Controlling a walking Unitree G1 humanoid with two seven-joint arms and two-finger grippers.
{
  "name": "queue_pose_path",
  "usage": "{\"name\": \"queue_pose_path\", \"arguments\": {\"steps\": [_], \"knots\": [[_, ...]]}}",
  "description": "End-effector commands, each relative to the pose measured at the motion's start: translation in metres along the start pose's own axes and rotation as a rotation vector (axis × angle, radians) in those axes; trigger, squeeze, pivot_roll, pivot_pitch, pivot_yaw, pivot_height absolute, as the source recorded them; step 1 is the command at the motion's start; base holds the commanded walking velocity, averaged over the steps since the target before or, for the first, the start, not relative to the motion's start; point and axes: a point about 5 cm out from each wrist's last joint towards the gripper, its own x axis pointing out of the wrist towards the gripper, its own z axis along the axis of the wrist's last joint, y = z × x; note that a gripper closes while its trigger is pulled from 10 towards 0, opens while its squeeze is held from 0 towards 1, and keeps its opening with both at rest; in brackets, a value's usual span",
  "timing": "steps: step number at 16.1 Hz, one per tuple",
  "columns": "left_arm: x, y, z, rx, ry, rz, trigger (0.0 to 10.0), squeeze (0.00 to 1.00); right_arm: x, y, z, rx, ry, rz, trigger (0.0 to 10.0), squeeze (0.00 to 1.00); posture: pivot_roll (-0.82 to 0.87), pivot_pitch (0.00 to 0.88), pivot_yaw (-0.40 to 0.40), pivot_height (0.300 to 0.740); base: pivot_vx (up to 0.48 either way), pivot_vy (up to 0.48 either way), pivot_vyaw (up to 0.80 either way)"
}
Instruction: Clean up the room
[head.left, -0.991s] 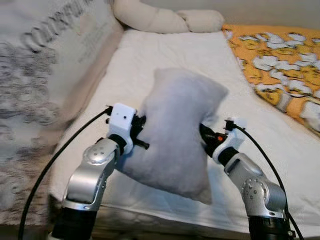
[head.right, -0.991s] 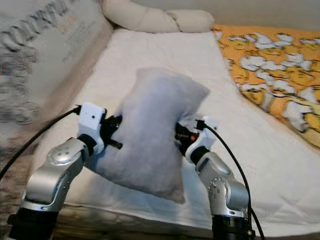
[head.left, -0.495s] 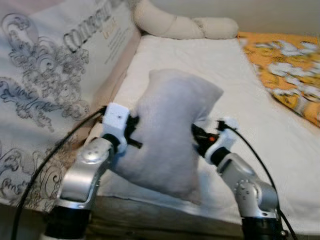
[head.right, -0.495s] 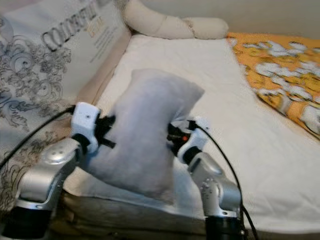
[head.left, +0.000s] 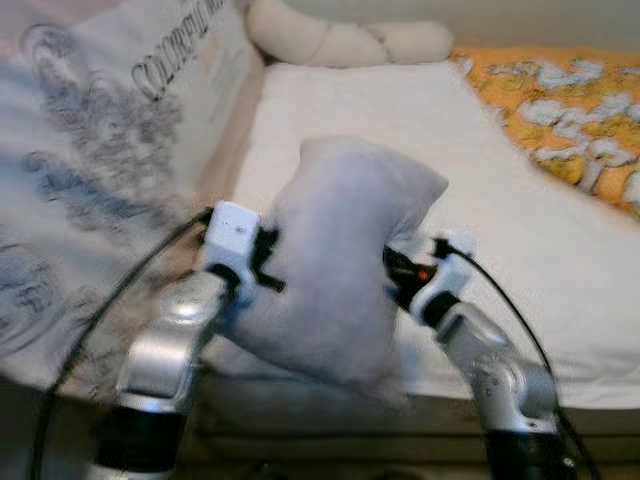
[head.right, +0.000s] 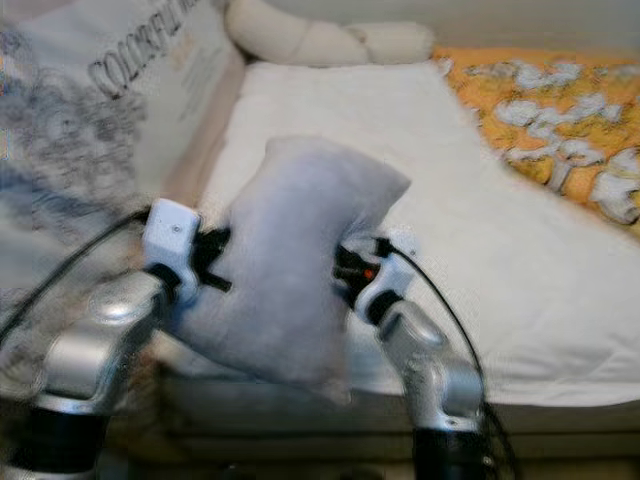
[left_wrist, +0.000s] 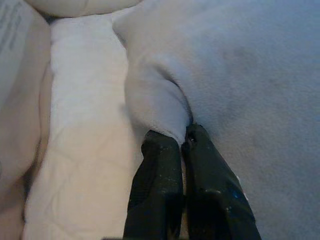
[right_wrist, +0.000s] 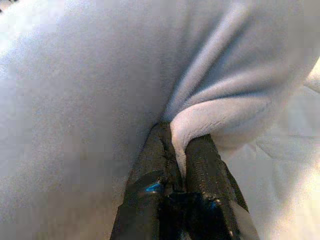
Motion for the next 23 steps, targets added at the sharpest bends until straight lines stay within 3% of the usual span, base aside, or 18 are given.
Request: {"name": "queue_pose_path", "arguments": {"steps": [1,6,23], "knots": [[-0.0005,0.0015,0.0065,0.012,-0.028,-0.004,10.0,0.0,0.0045,0.0139,0.0048,0.0,-0.019,0.053,10.0,0.0,-0.08,0.0,0.011,0.74,0.0,0.277,0.0],[0.0018,0.0029,0.0125,0.012,-0.067,0.017,10.0,0.0,0.0043,0.012,0.0028,-0.002,-0.004,0.043,10.0,0.0,-0.08,0.0,0.008,0.74,0.0,0.0,0.0],[0.005,0.0039,0.0122,0.019,-0.068,0.044,10.0,0.0,0.0073,0.0086,0.0019,-0.022,0.021,0.052,10.0,0.0,-0.06,0.0,-0.018,0.74,0.287,0.0,-0.08]]}}
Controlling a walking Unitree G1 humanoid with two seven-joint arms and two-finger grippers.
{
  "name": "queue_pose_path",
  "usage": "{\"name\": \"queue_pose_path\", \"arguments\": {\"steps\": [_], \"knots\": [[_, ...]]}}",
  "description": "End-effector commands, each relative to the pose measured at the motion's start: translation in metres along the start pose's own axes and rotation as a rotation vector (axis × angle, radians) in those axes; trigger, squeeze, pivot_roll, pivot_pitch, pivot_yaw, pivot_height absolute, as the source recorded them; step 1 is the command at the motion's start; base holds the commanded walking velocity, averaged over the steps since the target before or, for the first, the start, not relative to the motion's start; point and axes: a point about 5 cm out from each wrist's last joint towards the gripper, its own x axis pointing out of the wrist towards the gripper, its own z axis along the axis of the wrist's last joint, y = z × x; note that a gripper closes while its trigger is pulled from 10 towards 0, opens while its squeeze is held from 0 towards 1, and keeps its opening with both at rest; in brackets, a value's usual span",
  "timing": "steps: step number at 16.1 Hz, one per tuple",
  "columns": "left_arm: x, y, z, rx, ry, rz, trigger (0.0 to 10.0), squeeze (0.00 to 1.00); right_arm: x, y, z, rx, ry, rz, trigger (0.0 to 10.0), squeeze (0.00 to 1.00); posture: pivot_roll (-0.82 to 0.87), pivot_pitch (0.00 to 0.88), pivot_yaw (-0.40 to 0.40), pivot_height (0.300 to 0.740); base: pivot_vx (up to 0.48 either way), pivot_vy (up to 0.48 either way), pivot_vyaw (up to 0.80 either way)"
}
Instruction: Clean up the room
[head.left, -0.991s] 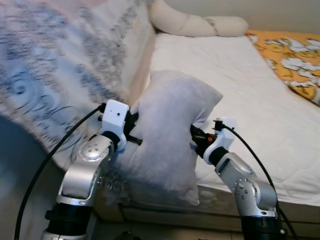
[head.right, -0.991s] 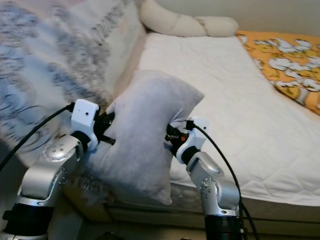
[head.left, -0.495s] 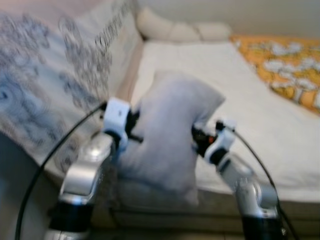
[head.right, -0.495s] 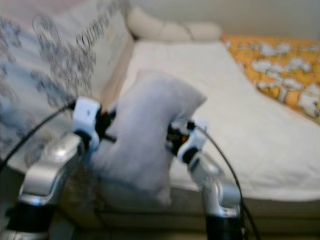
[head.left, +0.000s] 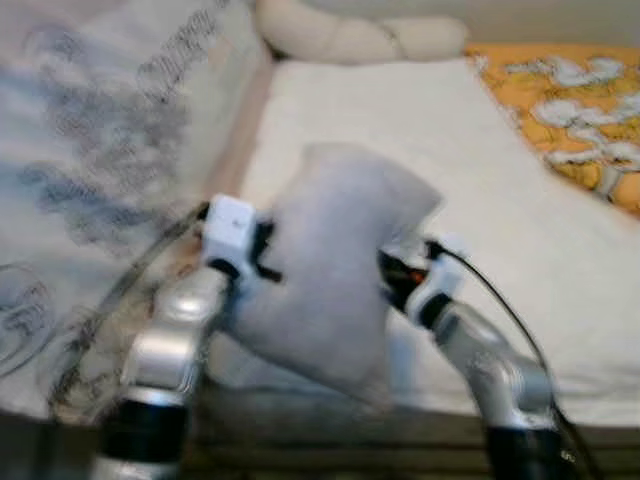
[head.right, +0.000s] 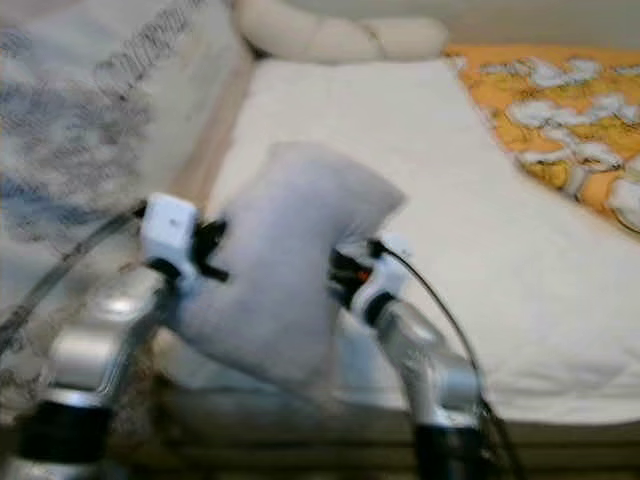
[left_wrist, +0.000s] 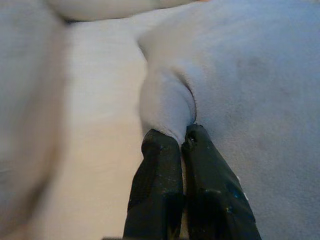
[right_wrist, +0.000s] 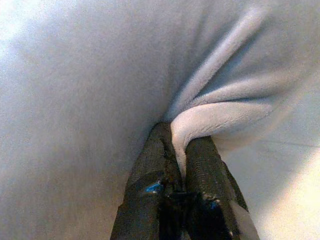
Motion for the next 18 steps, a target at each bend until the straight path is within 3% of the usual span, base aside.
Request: {"name": "queue_pose_path", "arguments": {"steps": [1,4,6,7,12,14,15,16,18], "knots": [[-0.003,0.006,0.01,0.025,-0.042,0.019,10.0,0.0,0.006,0.016,0.007,-0.01,-0.026,0.071,10.0,0.0,-0.06,0.0,-0.022,0.74,0.292,0.0,0.0],[-0.005,0.009,0.008,0.026,-0.038,0.029,10.0,0.0,0.01,0.019,0.006,-0.064,0.001,0.109,10.0,0.0,-0.05,0.0,-0.027,0.74,0.291,0.0,0.0],[-0.007,0.01,0.009,0.029,-0.036,0.036,10.0,0.0,0.012,0.026,0.001,-0.095,0.026,0.148,10.0,0.0,-0.04,0.0,-0.031,0.74,0.289,0.0,0.8],[-0.008,0.011,0.009,0.032,-0.035,0.036,10.0,0.0,0.013,0.023,0.002,-0.022,0.016,0.119,10.0,0.0,-0.04,0.0,-0.027,0.74,0.292,0.0,0.0],[-0.003,0.003,0.006,0.091,-0.014,-0.083,10.0,0.0,0.003,0.017,0.001,-0.007,-0.013,0.085,10.0,0.0,-0.09,0.0,0.021,0.74,0.053,0.0,0.0],[0.008,0.006,0.008,0.115,-0.016,-0.113,10.0,0.0,-0.002,0.011,0.0,0.011,-0.028,0.051,10.0,0.0,-0.11,0.0,0.05,0.74,0.0,0.0,0.0],[0.014,0.007,0.009,0.141,-0.015,-0.123,10.0,0.0,-0.002,0.007,0.0,0.009,-0.033,0.018,10.0,0.71,-0.12,0.0,0.061,0.74,0.0,0.0,0.0],[0.018,0.008,0.01,0.172,-0.013,-0.131,10.0,0.0,-0.002,0.004,0.0,0.012,-0.041,-0.008,10.0,1.0,-0.12,0.0,0.063,0.74,0.0,0.0,0.0],[0.034,0.009,0.017,0.21,-0.034,-0.164,10.0,0.0,-0.005,-0.008,0.001,0.032,-0.062,-0.095,10.0,1.0,-0.14,0.0,0.078,0.74,0.0,0.0,0.0]]}}
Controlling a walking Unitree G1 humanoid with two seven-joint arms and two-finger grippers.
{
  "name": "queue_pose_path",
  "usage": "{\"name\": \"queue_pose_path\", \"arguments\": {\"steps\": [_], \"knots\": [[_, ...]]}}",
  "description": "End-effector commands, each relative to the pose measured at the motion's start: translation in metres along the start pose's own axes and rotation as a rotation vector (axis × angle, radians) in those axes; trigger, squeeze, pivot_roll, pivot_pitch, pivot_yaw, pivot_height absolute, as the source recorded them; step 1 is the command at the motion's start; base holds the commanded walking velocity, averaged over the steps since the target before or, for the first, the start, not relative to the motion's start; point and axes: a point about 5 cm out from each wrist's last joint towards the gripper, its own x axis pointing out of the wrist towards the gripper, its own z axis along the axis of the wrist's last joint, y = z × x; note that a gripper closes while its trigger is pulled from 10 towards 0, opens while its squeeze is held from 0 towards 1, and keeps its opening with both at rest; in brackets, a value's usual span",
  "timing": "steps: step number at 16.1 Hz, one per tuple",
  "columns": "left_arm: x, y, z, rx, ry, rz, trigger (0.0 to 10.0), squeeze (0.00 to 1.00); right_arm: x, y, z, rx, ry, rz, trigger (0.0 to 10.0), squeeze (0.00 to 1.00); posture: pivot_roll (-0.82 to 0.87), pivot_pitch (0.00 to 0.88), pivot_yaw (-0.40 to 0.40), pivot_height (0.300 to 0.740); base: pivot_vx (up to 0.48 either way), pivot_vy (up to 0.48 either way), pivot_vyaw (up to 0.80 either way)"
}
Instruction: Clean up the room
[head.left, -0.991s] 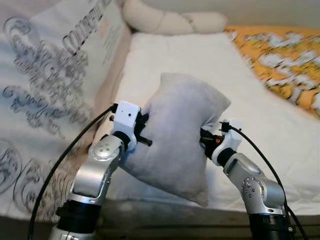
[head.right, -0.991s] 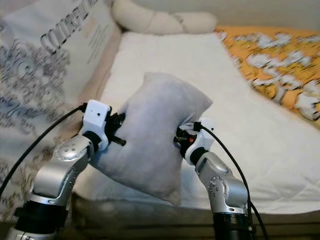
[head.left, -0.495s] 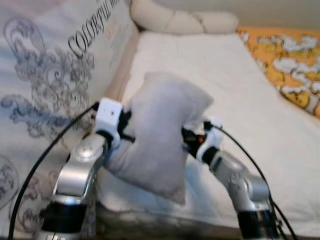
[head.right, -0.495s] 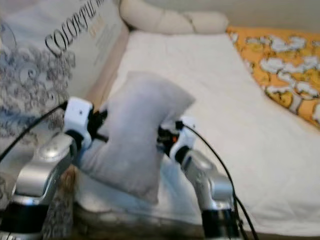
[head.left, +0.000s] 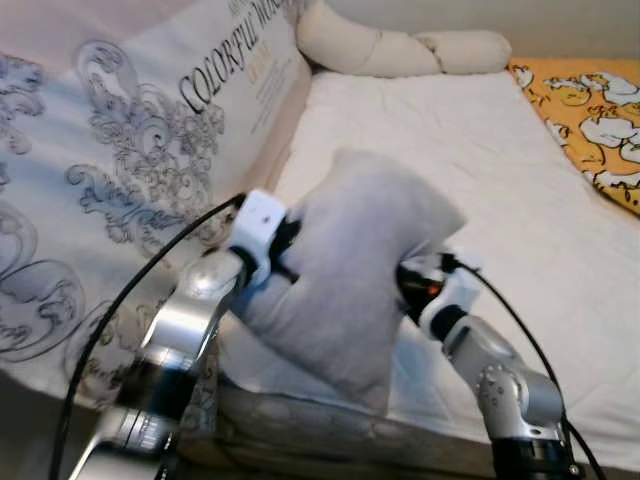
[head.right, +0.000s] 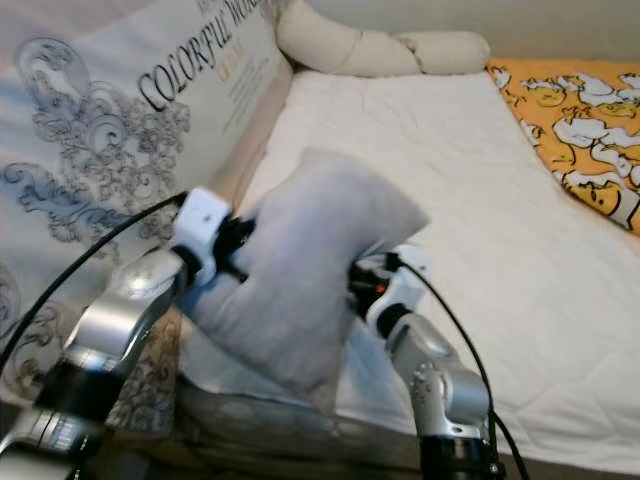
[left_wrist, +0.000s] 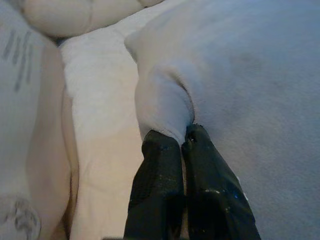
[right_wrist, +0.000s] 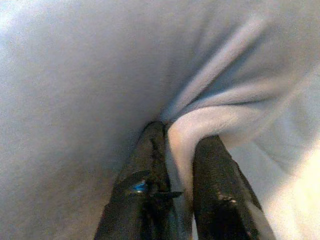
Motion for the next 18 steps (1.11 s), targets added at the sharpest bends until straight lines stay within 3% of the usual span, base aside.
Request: {"name": "queue_pose_path", "arguments": {"steps": [1,4,8,11,13,15,18], "knots": [[0.007,0.001,0.013,0.054,-0.047,-0.023,10.0,0.0,0.001,0.001,0.008,-0.016,-0.041,-0.016,10.0,1.0,-0.14,0.0,0.082,0.74,0.0,0.0,0.0],[0.027,0.009,0.027,0.135,-0.075,-0.039,10.0,0.0,0.004,0.001,0.015,-0.001,-0.073,-0.037,10.0,1.0,-0.14,0.0,0.093,0.74,0.0,0.0,0.0],[0.042,0.017,0.036,0.165,-0.096,-0.022,10.0,0.0,0.005,-0.001,0.018,0.001,-0.088,-0.048,10.0,1.0,-0.14,0.0,0.089,0.74,0.0,0.0,0.0],[0.048,0.031,0.044,0.104,-0.099,0.101,10.0,0.0,0.005,0.005,0.019,-0.009,-0.089,-0.006,10.0,1.0,-0.15,0.0,0.086,0.74,0.0,0.0,0.0],[0.042,0.06,0.047,-0.007,-0.089,0.301,10.0,0.0,0.003,0.013,0.02,-0.016,-0.083,0.054,10.0,1.0,-0.14,0.0,0.085,0.74,0.0,0.0,0.0],[0.033,0.071,0.044,-0.078,-0.105,0.395,10.0,0.0,0.001,0.017,0.018,-0.021,-0.075,0.083,10.0,1.0,-0.13,0.0,0.085,0.74,0.0,0.0,0.0],[0.027,0.068,0.038,-0.162,-0.129,0.482,10.0,0.0,-0.001,0.018,0.015,-0.025,-0.069,0.088,10.0,1.0,-0.13,0.0,0.085,0.74,0.0,0.0,0.0]]}}
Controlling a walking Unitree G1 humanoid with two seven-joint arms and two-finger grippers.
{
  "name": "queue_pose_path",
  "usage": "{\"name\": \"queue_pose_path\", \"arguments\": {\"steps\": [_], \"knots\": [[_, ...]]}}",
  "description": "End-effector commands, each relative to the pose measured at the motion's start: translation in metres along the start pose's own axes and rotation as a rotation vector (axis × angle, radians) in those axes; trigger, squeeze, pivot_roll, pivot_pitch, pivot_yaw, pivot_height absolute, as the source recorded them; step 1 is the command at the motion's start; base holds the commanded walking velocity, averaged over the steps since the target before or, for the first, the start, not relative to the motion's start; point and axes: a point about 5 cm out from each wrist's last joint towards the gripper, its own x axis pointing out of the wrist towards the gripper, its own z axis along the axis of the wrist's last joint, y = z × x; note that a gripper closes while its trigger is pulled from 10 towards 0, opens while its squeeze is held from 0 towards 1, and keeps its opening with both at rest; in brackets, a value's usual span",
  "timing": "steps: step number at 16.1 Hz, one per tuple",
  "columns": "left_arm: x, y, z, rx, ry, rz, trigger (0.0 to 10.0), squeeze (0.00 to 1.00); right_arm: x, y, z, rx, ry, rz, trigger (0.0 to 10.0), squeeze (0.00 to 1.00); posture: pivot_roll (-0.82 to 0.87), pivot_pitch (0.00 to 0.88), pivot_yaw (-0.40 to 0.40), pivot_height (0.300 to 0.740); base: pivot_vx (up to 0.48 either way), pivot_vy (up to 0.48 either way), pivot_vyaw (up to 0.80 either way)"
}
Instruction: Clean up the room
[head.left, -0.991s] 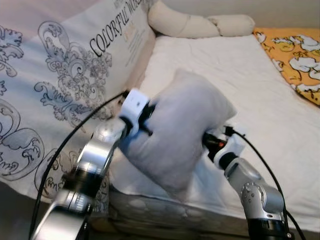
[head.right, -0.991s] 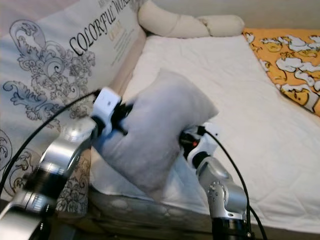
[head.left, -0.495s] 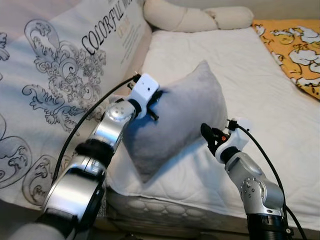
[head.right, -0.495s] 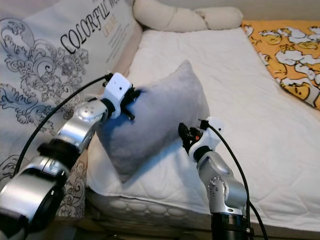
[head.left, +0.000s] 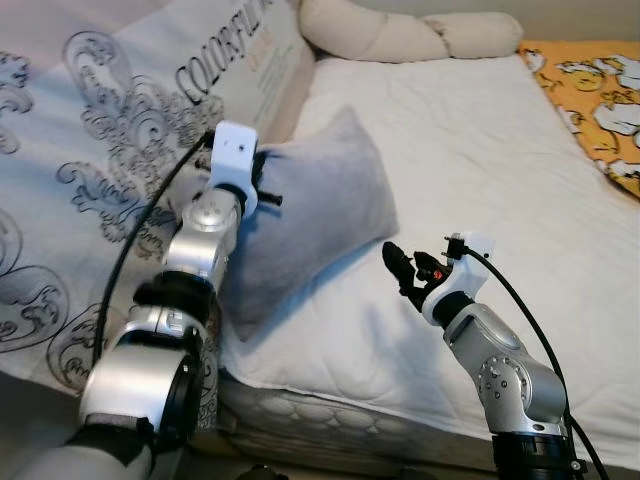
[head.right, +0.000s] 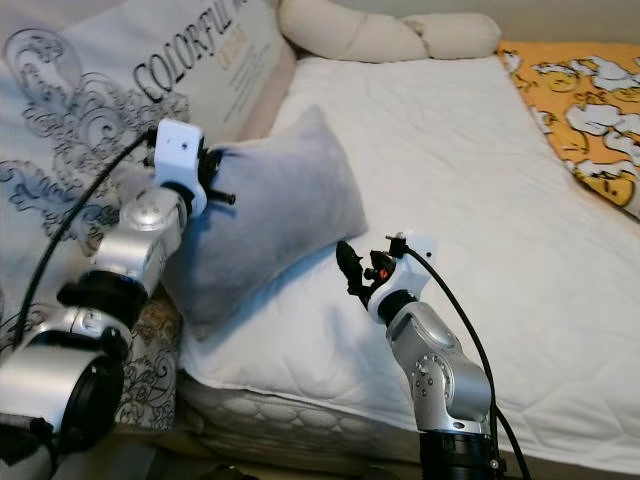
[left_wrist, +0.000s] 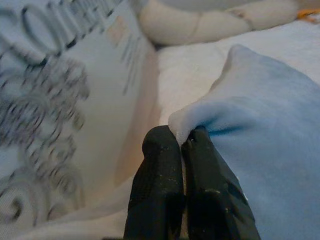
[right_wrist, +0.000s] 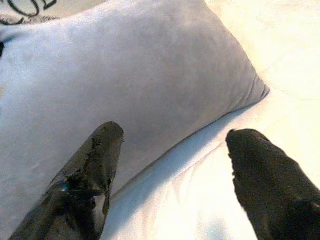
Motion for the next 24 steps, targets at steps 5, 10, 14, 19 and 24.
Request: {"name": "queue_pose_path", "arguments": {"steps": [5,10,14,19,24], "knots": [[-0.017,-0.018,-0.017,-0.068,-0.058,0.209,10.0,0.0,-0.007,0.015,-0.002,-0.012,0.014,0.111,10.0,1.0,-0.13,0.0,0.081,0.74,0.0,0.0,0.0],[-0.025,-0.003,0.016,-0.034,-0.289,0.466,10.0,0.0,-0.014,0.012,0.004,-0.051,0.022,0.147,10.0,1.0,-0.16,0.0,0.071,0.74,0.0,0.0,0.0],[-0.028,-0.009,0.016,-0.052,-0.341,0.497,10.0,0.0,-0.016,0.014,0.004,-0.07,0.038,0.167,10.0,1.0,-0.17,0.0,0.054,0.74,0.0,0.0,0.0],[-0.027,-0.016,-0.028,-0.038,-0.168,0.548,10.0,0.0,-0.032,0.017,0.006,-0.142,0.125,0.337,10.0,1.0,-0.2,0.0,0.01,0.74,0.0,0.0,0.0],[-0.03,-0.006,-0.055,-0.004,-0.061,0.541,10.0,0.0,-0.054,0.005,0.029,-0.208,0.146,0.461,10.0,1.0,-0.21,0.0,0.001,0.74,0.0,0.0,0.0]]}}
